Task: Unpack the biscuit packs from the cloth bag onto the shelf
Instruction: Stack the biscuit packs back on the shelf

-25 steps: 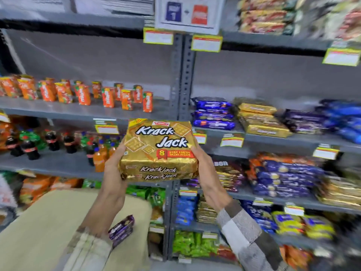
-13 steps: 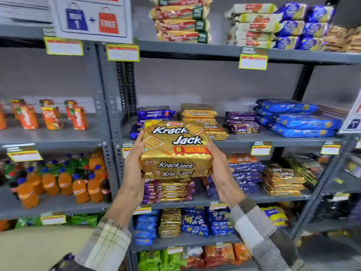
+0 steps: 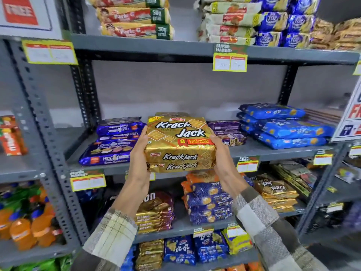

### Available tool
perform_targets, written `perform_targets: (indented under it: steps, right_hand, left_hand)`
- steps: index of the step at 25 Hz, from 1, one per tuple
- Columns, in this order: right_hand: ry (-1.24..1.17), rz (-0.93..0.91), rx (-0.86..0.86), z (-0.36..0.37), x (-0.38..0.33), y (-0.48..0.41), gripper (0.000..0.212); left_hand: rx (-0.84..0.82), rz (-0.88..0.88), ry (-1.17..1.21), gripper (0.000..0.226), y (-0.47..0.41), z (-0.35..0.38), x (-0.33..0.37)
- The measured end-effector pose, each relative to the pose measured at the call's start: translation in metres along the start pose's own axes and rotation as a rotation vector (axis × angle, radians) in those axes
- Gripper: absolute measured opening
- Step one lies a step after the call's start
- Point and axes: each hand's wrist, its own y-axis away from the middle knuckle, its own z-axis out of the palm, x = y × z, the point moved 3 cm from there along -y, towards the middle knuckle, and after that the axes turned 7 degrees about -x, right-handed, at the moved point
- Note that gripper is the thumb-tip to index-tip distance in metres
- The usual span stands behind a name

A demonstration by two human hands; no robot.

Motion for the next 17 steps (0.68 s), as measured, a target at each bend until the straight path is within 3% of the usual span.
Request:
perform_targets:
  steps: [8,12,17]
  right_hand:
    - [0.032,0.035,0.082,-0.015,0.013,-0.085,0.039]
    - [0.044,0.078,0.086,-0.021,0.032,-0.115,0.044]
    - [0.257,0.137,0.092,-0.034,0.06,-0.146,0.053]
  left_hand:
    - [-0.018,0.001,-0.018,0.039,-0.088,0.006,-0.023]
    - [0.064,-0.039,0.001,0.038,-0.111,0.0,-0.048]
    - [0.128,-0.056,-0.062,0.039,-0.13,-0.002,-0.061]
